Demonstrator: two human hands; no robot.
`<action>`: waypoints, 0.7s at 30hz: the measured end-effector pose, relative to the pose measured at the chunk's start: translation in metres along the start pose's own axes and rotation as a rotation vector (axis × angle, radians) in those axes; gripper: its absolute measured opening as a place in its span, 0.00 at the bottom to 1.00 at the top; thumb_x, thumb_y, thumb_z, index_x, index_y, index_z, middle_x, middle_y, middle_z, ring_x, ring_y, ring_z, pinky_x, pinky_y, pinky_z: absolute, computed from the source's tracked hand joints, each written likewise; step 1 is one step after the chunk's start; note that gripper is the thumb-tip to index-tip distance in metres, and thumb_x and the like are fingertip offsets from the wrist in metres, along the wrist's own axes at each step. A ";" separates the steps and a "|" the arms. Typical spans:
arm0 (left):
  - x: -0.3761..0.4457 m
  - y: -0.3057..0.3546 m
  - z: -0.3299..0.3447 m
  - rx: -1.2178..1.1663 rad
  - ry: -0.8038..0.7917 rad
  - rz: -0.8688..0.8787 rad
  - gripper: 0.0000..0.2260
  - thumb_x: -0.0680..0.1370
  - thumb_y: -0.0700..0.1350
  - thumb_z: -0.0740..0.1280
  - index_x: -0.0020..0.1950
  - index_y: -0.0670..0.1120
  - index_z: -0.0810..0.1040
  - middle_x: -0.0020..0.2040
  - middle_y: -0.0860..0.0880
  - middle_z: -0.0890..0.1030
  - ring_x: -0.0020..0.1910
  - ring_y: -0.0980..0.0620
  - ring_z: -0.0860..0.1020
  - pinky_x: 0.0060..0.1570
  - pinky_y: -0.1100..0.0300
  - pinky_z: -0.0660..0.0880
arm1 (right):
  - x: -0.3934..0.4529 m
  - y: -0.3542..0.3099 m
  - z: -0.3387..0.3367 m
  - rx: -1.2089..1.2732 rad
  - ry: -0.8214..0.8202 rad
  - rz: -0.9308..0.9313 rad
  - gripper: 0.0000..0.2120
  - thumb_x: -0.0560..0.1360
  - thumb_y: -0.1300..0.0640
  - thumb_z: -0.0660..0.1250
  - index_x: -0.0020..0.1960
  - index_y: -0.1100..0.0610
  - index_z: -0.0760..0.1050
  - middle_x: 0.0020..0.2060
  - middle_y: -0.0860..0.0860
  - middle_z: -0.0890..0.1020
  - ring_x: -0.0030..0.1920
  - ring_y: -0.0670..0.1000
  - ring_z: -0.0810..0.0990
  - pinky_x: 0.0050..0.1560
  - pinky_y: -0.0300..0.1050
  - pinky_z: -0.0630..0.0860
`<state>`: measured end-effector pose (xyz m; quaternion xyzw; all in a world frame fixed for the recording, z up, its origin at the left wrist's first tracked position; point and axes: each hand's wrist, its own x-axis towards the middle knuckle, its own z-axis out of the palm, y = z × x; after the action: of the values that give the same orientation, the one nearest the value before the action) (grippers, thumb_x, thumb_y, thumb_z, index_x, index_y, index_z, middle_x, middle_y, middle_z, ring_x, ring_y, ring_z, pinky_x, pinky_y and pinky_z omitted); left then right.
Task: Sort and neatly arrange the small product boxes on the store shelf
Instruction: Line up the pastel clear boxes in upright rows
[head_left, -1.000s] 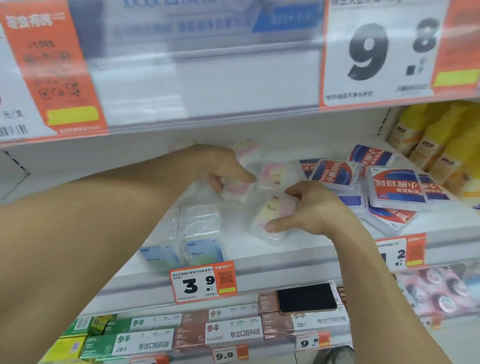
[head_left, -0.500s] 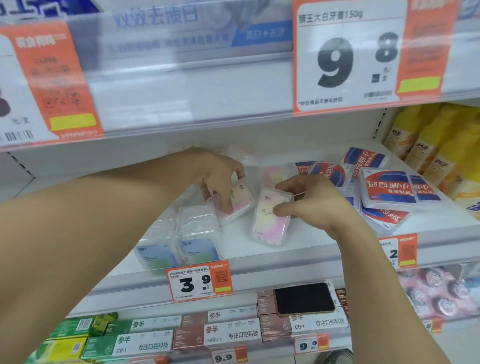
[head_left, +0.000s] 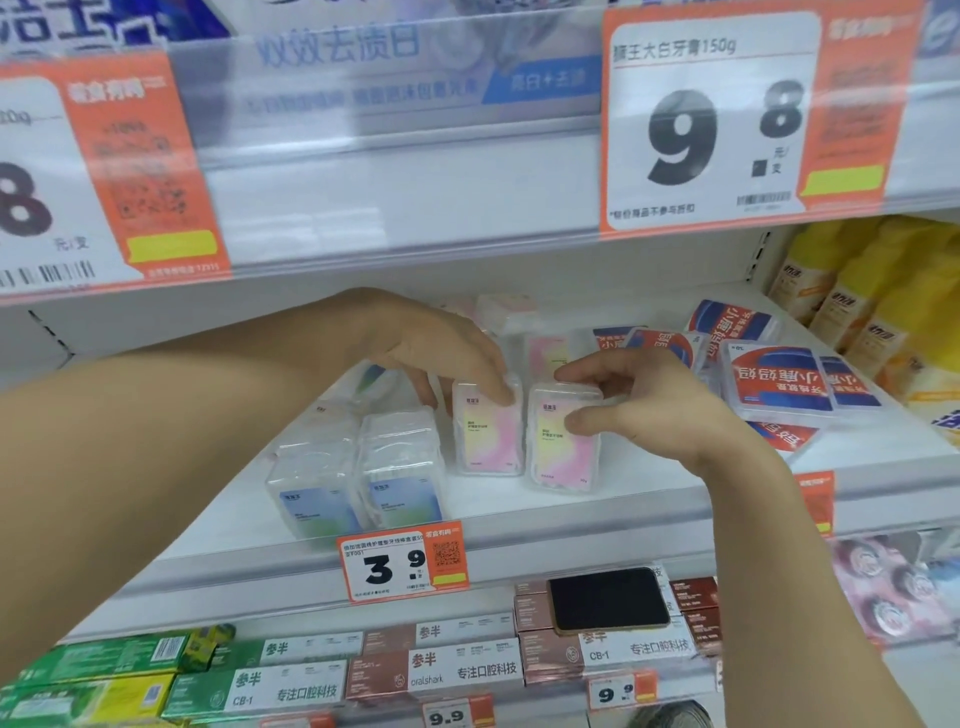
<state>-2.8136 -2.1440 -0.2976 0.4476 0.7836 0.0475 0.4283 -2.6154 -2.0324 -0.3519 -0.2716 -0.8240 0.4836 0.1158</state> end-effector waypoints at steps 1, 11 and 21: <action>-0.002 0.002 0.001 0.000 0.020 0.008 0.17 0.75 0.58 0.69 0.59 0.51 0.80 0.56 0.49 0.83 0.56 0.50 0.80 0.56 0.54 0.79 | -0.001 0.000 -0.001 0.003 -0.015 -0.007 0.18 0.68 0.63 0.76 0.56 0.50 0.82 0.49 0.40 0.84 0.47 0.38 0.82 0.45 0.29 0.76; -0.014 0.005 0.008 0.174 0.063 0.102 0.20 0.74 0.64 0.65 0.54 0.50 0.83 0.52 0.50 0.82 0.49 0.50 0.83 0.51 0.62 0.75 | -0.011 0.006 -0.015 0.060 -0.184 0.030 0.14 0.73 0.55 0.75 0.58 0.47 0.80 0.57 0.46 0.82 0.55 0.44 0.82 0.52 0.41 0.81; -0.020 -0.005 0.014 0.230 0.010 0.213 0.21 0.76 0.63 0.63 0.48 0.48 0.84 0.46 0.51 0.86 0.46 0.52 0.82 0.53 0.58 0.77 | -0.010 0.006 -0.013 0.066 -0.239 0.025 0.26 0.61 0.41 0.76 0.57 0.49 0.82 0.53 0.47 0.86 0.54 0.45 0.84 0.60 0.45 0.79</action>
<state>-2.8019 -2.1657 -0.2962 0.5738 0.7342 0.0048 0.3628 -2.5989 -2.0264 -0.3495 -0.2183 -0.8122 0.5407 0.0195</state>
